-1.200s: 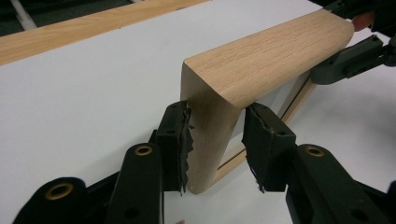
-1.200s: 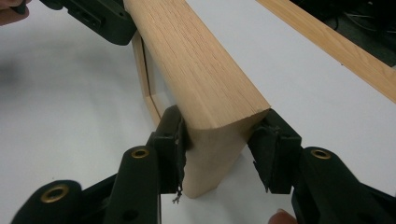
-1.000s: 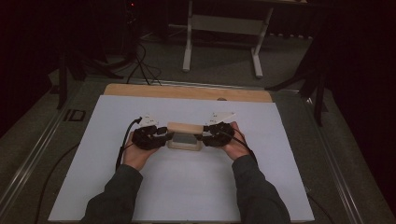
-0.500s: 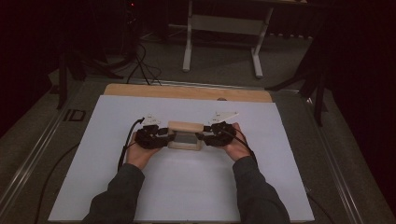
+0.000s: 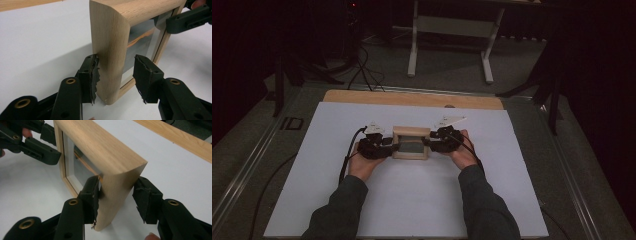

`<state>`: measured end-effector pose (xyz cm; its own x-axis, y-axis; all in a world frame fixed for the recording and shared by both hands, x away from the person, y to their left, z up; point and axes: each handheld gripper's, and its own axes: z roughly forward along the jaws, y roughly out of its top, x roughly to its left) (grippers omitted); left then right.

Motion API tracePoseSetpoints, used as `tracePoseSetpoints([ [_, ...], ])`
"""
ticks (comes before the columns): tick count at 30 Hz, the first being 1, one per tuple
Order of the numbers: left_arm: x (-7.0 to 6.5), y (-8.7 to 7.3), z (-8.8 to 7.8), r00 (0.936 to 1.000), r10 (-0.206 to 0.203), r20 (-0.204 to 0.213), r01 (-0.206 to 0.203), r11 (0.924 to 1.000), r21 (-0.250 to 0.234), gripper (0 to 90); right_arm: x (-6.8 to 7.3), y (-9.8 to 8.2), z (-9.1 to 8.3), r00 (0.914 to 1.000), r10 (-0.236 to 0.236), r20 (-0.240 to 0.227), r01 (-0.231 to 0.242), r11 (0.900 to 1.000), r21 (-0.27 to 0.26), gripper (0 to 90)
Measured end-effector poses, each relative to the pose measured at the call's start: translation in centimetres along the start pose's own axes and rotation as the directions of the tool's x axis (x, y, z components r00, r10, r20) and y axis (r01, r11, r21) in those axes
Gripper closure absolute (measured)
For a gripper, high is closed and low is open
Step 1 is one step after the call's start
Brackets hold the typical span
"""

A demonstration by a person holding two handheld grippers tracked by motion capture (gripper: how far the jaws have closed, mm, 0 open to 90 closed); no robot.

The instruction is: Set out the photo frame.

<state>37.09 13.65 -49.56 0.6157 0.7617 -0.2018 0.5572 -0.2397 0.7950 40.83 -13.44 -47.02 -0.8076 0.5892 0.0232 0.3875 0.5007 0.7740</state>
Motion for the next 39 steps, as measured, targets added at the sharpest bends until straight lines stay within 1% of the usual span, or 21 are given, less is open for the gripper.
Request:
tracePoseSetpoints([
  [2,0.0,0.0,0.1,1.0,-0.003,0.0,0.003,1.0,0.001,54.2,0.0,0.0,0.1,1.0,0.003,0.004,-0.003,1.0,0.006,54.2],
  [6,0.1,-0.1,0.3,0.9999,-0.014,-0.003,0.014,0.9998,0.012,52.4,-0.2,-0.1,0.3,0.999,0.025,0.037,-0.025,1.0,0.016,53.4],
  [9,0.2,-0.1,0.5,0.9998,-0.021,-0.005,0.021,0.9996,0.016,52.1,-0.5,-0.3,0.4,0.9989,0.038,0.028,-0.039,0.999,0.018,53.5],
  [10,0.2,-0.1,0.6,0.9996,-0.027,-0.005,0.027,0.9995,0.018,51.8,-0.5,-0.3,0.4,0.9989,0.039,0.027,-0.04,0.999,0.019,53.6],
  [17,0.3,-0.2,0.6,0.9995,-0.031,-0.006,0.031,0.9993,0.022,51.2,-0.4,-0.4,0.6,0.9988,0.041,0.028,-0.042,0.999,0.027,53.3],
  [19,0.4,-0.2,0.6,0.999,-0.038,-0.021,0.039,0.999,0.021,48.9,-0.3,-0.5,0.5,0.9987,0.043,0.027,-0.043,0.999,0.026,51.7],
  [22,0.6,-0.3,0.3,0.9983,-0.048,-0.032,0.049,0.9986,0.023,46.3,-0.3,-0.7,0.4,0.998,0.056,0.03,-0.057,0.998,0.025,49.0],
  [25,0.8,-0.4,-0.1,0.9981,-0.049,-0.038,0.05,0.9985,0.021,45.5,-0.2,-1.0,0.2,0.9976,0.063,0.028,-0.064,0.998,0.026,45.9],
  [27,0.8,-0.5,-0.4,0.9979,-0.052,-0.039,0.053,0.9985,0.017,44.9,-0.2,-1.1,0.0,0.9971,0.068,0.034,-0.069,0.997,0.03,45.1],
  [30,0.8,-0.6,-1.0,0.9976,-0.056,-0.042,0.056,0.9983,0.011,44.0,-0.1,-1.2,-0.5,0.9963,0.076,0.04,-0.077,0.997,0.021,44.4],
  [35,0.6,-0.9,-2.5,0.9971,-0.042,-0.063,0.042,0.9991,0.002,43.5,0.4,-1.7,-1.5,0.9966,0.06,0.057,-0.061,0.998,0.018,42.7],
  [39,0.4,-1.4,-3.8,0.9964,-0.018,-0.083,0.017,0.9998,-0.008,43.0,0.5,-2.0,-2.4,0.9953,0.054,0.08,-0.057,0.998,0.035,40.2],
])
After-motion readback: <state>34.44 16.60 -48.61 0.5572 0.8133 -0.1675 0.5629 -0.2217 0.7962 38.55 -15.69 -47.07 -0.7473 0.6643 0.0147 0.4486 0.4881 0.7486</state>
